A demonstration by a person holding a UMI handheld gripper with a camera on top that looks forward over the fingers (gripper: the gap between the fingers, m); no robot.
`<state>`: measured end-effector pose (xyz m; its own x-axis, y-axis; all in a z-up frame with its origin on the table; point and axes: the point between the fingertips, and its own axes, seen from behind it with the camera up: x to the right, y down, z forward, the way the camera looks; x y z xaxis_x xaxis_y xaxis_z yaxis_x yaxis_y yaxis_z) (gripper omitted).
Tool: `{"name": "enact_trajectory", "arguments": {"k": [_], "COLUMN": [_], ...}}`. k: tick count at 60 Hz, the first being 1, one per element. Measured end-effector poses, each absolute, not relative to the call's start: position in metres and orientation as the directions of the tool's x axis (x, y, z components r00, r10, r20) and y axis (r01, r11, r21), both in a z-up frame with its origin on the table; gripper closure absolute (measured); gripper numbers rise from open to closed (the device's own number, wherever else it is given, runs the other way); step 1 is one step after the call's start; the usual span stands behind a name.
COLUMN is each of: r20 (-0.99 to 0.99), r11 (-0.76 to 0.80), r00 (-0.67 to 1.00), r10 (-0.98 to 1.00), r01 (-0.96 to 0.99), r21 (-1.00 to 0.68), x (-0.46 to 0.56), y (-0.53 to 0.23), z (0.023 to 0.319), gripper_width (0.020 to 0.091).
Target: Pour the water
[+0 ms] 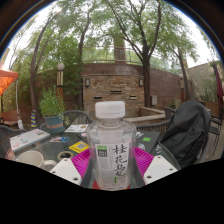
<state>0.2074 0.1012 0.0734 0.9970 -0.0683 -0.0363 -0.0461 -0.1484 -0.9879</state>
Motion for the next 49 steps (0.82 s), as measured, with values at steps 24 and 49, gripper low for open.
{"name": "enact_trajectory", "arguments": {"k": [24,49], "r20": [0.021,-0.009], "r11": [-0.217,-0.199], "r00": [0.995,0.992], "r10": [-0.1,-0.123], "r01": [-0.001,-0.033], "r21": [-0.976,-0.979], "x": [0.204,0.175], "y": [-0.007,-0.246], "z": [0.11,0.106], "gripper_width": [0.0267,0.0267]}}
